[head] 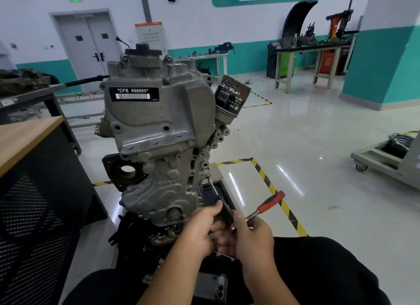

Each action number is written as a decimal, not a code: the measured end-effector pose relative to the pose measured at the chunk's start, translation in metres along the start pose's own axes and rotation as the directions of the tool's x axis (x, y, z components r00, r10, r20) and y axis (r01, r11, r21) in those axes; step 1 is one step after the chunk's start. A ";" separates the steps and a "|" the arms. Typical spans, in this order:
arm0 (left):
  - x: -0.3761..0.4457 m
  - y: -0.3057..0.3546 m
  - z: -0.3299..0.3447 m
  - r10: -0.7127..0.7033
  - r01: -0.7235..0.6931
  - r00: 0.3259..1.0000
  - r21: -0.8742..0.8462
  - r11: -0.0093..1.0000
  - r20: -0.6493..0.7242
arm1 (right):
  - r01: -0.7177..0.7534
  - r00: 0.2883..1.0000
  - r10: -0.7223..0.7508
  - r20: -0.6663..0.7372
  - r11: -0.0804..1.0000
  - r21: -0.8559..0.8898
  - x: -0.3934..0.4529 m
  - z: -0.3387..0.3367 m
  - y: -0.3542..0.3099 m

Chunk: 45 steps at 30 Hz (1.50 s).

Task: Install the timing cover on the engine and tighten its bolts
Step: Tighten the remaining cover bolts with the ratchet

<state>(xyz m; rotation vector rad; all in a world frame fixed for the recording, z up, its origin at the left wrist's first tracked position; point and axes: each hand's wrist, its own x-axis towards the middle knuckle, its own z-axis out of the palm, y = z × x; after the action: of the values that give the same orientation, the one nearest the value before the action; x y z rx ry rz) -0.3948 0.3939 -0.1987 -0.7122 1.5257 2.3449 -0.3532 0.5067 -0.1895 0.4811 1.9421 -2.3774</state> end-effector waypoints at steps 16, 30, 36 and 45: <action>-0.005 -0.007 0.011 0.154 -0.151 0.986 0.049 0.987 -0.057 | 0.241 0.957 -0.287 -0.044 0.869 -0.432 -0.002 -0.007 0.003; -0.009 -0.001 0.004 0.104 -0.091 0.975 0.075 0.993 -0.196 | -0.229 0.966 0.197 0.168 0.953 0.199 -0.022 0.001 -0.008; -0.018 -0.003 0.001 0.043 -0.049 0.997 0.093 0.994 0.065 | -0.382 0.923 0.354 0.151 0.790 0.479 -0.007 -0.009 -0.013; -0.017 -0.020 0.019 0.145 -0.144 0.989 0.099 0.985 -0.004 | 0.253 0.935 -0.334 -0.121 0.865 -0.433 -0.007 -0.009 0.010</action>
<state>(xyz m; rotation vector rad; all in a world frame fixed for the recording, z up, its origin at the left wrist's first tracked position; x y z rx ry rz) -0.3756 0.4200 -0.1990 -0.6102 1.7394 2.3505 -0.3422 0.5122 -0.1985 0.4239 2.6942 -2.0272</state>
